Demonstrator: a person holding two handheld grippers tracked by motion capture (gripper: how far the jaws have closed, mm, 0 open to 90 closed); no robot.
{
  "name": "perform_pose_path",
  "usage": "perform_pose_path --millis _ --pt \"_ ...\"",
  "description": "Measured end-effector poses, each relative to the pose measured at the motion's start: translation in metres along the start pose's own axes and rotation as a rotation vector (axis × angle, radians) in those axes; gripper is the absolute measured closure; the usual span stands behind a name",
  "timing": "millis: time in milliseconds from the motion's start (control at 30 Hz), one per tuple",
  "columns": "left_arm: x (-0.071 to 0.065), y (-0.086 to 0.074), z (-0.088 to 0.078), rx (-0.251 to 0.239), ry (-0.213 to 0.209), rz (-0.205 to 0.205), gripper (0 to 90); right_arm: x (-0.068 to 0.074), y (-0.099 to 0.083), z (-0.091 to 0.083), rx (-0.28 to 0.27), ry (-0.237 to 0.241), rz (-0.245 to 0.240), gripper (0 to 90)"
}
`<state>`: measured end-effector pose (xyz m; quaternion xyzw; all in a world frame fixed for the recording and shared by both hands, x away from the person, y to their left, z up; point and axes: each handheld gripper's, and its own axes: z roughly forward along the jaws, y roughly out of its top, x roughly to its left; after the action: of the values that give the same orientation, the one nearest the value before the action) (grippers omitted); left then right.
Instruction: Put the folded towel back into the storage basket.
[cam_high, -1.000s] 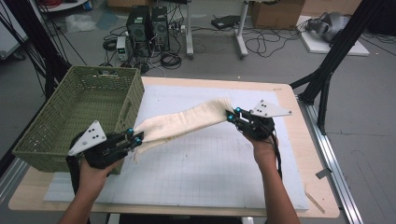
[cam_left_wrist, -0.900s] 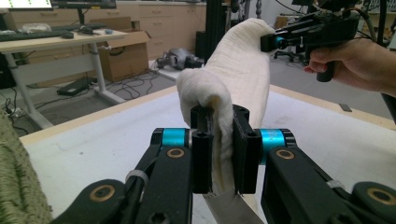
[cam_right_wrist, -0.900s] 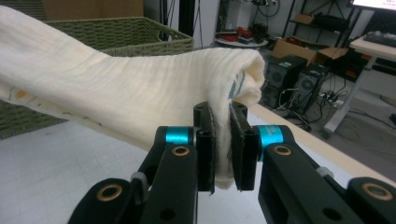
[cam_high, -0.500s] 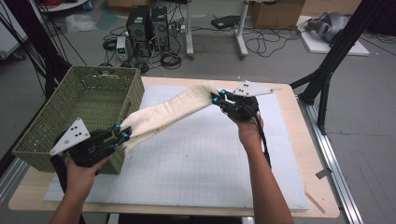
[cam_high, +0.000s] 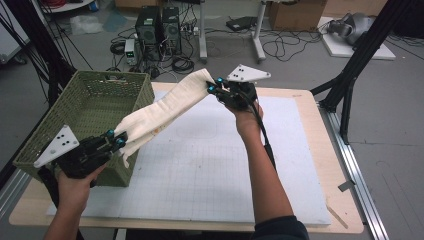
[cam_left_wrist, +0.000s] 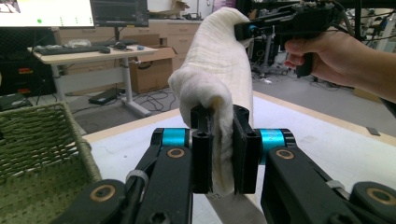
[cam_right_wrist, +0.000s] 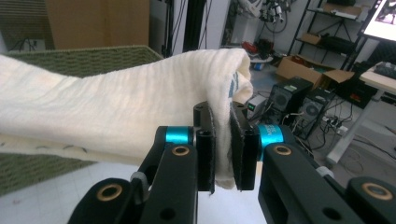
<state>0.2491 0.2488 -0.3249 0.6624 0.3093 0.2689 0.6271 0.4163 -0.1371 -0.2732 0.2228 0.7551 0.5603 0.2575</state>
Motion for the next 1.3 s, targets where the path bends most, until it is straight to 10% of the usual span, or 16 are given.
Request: perform_pose_path --millis 1300 --pt "0.038 0.002 -0.057 -0.062 0.184 -0.034 80.4 0.039 0.06 0.149 0.016 0.068 0.028 82.3"
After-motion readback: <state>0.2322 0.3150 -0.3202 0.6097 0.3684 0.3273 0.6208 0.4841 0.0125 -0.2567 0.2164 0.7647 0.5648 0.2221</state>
